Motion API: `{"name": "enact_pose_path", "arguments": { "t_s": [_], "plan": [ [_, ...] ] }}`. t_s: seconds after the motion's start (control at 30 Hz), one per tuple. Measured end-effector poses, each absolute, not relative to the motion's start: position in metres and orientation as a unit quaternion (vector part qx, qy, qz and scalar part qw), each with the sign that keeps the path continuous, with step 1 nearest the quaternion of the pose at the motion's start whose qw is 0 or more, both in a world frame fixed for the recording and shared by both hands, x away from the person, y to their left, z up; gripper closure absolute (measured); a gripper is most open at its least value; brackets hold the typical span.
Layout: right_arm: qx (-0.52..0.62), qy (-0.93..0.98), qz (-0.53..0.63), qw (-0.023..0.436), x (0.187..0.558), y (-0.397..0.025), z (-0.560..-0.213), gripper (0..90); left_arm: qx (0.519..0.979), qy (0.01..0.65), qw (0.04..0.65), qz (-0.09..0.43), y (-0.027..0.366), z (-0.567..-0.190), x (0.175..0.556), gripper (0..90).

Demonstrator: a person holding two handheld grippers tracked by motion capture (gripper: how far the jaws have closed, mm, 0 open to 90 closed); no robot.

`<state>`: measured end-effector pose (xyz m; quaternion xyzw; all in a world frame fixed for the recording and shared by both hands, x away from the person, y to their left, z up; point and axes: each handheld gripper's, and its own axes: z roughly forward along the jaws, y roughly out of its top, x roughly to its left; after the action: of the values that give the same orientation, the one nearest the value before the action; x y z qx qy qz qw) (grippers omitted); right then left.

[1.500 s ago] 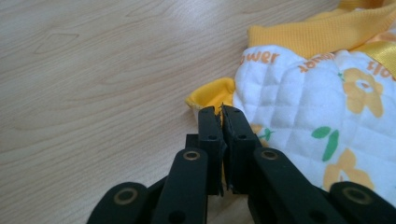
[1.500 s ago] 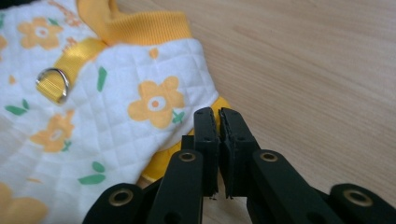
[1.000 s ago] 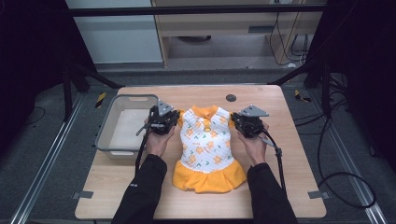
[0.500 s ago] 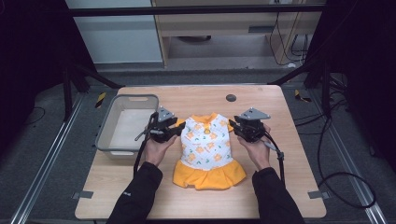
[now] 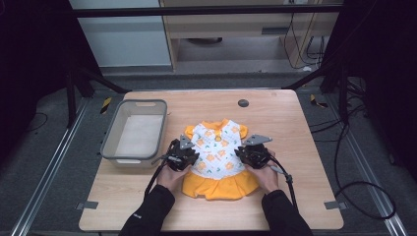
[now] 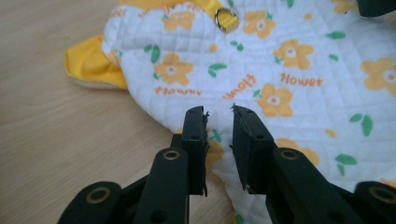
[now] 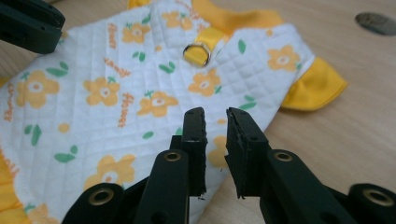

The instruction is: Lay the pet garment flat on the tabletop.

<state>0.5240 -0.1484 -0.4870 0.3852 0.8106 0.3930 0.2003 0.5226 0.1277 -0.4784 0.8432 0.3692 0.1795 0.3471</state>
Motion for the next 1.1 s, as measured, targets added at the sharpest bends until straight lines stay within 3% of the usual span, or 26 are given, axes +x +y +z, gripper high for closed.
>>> {"name": "enact_pose_path", "arguments": {
  "t_s": [0.43, 0.57, 0.83, 1.1],
  "plan": [
    [0.392, 0.827, 0.355, 0.190, 0.513, -0.145, -0.501, 80.4, 0.851, 0.367, 0.336, 0.167, 0.129, -0.494, 0.520, 74.9],
    [0.391, 0.824, 0.362, 0.192, 0.506, -0.149, -0.496, 81.6, 0.849, 0.369, 0.343, 0.160, 0.132, -0.489, 0.517, 68.5],
    [0.373, 0.815, 0.409, 0.171, 0.477, -0.158, -0.477, 88.1, 0.855, 0.342, 0.360, 0.149, 0.145, -0.472, 0.487, 65.4],
    [0.362, 0.834, 0.390, 0.145, 0.446, -0.168, -0.487, 89.5, 0.881, 0.314, 0.328, 0.135, 0.153, -0.490, 0.450, 64.6]
  ]
}}
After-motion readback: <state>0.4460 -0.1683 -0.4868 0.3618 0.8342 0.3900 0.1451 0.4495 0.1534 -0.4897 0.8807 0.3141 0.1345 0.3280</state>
